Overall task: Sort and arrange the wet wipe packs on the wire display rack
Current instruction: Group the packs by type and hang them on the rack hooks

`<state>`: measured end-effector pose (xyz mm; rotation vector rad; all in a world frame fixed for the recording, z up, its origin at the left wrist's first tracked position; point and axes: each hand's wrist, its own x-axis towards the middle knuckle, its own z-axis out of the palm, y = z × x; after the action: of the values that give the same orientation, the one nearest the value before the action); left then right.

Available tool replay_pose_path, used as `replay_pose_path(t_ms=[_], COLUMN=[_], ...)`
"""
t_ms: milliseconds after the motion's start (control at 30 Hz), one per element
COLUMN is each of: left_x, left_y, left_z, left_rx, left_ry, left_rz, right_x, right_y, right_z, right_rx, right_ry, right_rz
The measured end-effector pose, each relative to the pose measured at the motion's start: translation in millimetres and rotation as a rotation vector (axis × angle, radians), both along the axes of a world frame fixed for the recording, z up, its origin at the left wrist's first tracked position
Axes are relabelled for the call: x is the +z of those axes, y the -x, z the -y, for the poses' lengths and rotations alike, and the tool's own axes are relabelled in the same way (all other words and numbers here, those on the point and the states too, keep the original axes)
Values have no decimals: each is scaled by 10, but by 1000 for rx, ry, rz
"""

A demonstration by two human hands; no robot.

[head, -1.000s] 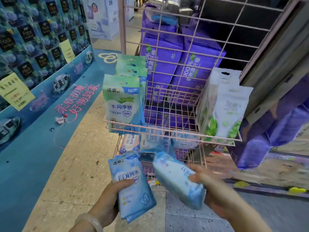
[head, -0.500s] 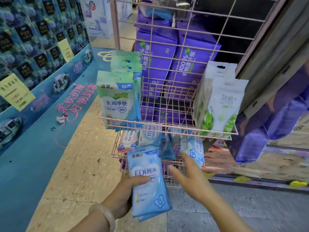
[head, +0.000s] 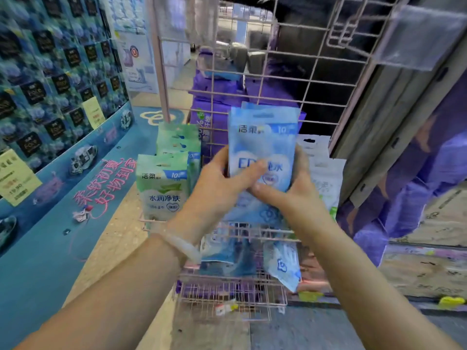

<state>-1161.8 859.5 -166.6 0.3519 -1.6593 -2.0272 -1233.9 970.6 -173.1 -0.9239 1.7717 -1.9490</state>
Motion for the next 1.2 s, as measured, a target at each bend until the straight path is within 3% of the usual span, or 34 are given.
replay_pose_path(t_ms=[67, 267, 367, 500, 600, 667, 733, 767, 867, 967, 1100, 1200], left_x=[-28, -514, -553, -634, -528, -528, -675, -780, -1311, -1911, -2290, -2451], left_y=[304, 765, 827, 713, 584, 306, -146, -393, -795, -675, -191, 179], left_z=[167, 291, 320, 329, 294, 204, 39, -52, -138, 43, 192, 192], left_rx=[53, 231, 366, 217, 256, 269, 190, 150, 127, 138, 247, 214], left_ry=[2, -33, -116, -227, -28, 170, 302, 343, 334, 346, 601, 879], left_rz=[-34, 167, 188, 373, 440, 297, 143, 149, 326, 631, 842, 1053], right_x=[-22, -523, -624, -622, -473, -357, -382, -438, -973, -1596, -2056, -2252], right_y=[230, 446, 531, 494, 341, 144, -84, -216, -385, -348, -165, -12], right_z=[284, 676, 699, 649, 494, 241, -100, -257, -465, -269, 240, 474], right_rx=[-87, -162, -236, -181, -243, -260, -131, -44, 118, 46, -67, -70], right_ry=[6, -198, -180, -414, -432, -289, -143, -146, -425, -829, -1068, -1315], right_rz=[-48, -77, 10, 123, -22, -163, -174, -132, 14, -19, -92, -15])
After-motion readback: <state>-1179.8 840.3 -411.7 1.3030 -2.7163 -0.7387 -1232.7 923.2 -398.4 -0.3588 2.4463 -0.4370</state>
